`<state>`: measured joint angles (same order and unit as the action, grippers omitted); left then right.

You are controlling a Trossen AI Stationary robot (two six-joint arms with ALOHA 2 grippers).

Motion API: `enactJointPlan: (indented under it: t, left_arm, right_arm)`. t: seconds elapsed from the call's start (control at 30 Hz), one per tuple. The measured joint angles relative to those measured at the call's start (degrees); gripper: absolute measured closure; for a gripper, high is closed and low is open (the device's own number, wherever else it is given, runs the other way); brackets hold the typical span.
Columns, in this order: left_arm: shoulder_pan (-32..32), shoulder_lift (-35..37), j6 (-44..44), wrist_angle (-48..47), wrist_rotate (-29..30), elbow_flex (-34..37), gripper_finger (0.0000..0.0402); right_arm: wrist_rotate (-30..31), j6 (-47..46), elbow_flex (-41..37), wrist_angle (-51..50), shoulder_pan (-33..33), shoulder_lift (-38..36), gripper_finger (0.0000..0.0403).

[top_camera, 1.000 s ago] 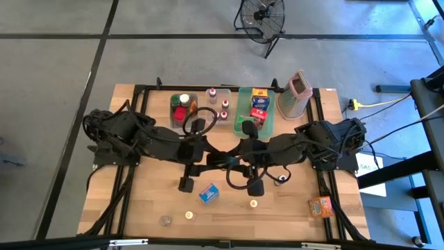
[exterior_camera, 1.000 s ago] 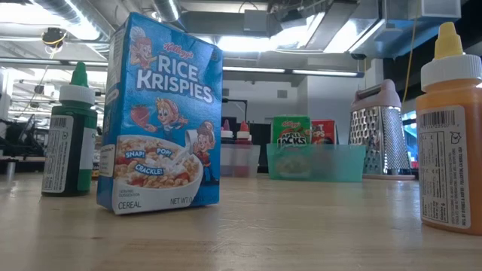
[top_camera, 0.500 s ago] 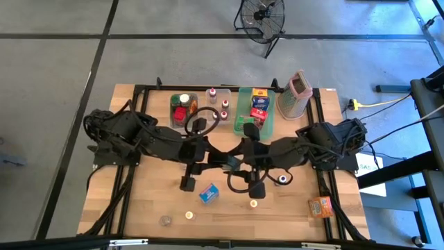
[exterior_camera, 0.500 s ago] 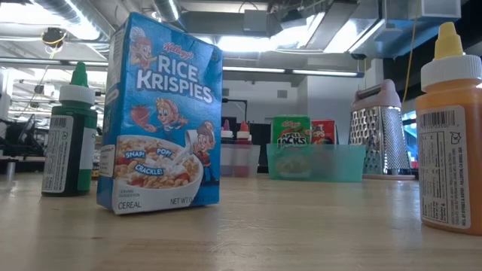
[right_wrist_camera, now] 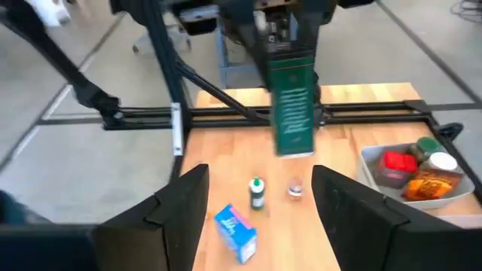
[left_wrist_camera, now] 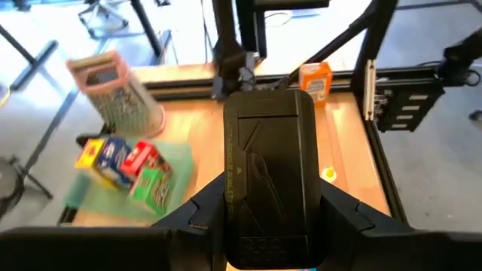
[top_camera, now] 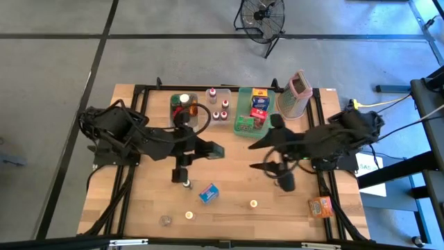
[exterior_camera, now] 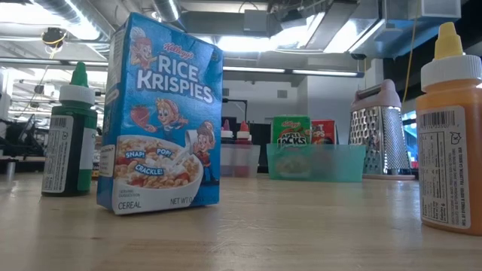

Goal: Pick & Place Kitchen Items
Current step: Put the black seasoning can into the gray bin

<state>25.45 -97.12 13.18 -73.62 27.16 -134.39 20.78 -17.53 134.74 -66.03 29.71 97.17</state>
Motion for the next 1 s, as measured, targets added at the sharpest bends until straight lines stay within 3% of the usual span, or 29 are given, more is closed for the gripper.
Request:
enactJointPlan:
  t: [0.23, 0.43, 0.7, 1.0]
  left_arm:
    - [-1.36, 1.82, 3.54, -5.46, 0.21, 0.00, 0.0274]
    - [-4.92, 3.10, -0.29, -8.79, -0.19, 0.00, 0.0274]
    - [-15.03, 5.85, -7.25, -12.56, -7.75, 0.00, 0.0275]
    - [-30.05, 8.44, -10.99, -16.47, -18.89, 0.00, 0.0275]
  right_arm:
    - [-0.58, 0.75, -0.02, 5.29, 5.44, -4.03, 0.0164]
    - [-2.77, 6.61, -0.02, 8.08, 8.86, -9.36, 0.0164]
    - [5.24, 9.58, -0.02, 5.91, 9.38, -14.15, 0.0164]
    - [20.90, 9.58, -0.02, -0.72, 9.36, -16.05, 0.0164]
